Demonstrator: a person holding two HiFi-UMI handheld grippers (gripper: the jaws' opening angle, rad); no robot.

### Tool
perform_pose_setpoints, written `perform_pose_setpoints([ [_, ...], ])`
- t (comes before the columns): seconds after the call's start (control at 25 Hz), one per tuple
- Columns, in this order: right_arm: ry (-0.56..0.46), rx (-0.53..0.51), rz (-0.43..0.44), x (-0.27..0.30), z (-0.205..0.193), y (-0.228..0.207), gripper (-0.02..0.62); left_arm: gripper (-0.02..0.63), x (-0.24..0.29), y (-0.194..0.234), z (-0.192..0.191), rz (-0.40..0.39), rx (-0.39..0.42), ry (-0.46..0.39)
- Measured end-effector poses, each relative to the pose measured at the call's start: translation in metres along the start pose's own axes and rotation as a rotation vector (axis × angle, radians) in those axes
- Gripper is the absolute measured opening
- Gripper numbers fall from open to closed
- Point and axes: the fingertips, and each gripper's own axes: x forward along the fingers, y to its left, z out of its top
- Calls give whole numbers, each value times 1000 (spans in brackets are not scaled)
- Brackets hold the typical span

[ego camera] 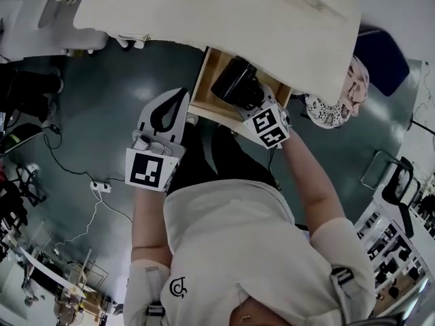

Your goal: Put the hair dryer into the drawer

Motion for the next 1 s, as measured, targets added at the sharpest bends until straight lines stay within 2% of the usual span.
perform_pose_setpoints([
  [0.16,128,-58,43,24,-40,8,249,14,-2,6,-23,22,-22,43],
  [0.4,288,-56,132,63,-73,13,250,14,0,8,-44,37,-73,72],
  [0.68,380,-151,211,81,-91,29,259,14,3,12,-44,39,-87,59],
  [0.84,387,-172,189,82,-91,29,262,14,5,15,-38,44,-97,32],
  [1.0,431,-156,171,77,-93,31,268,14,2,9,-43,25,-77,74],
])
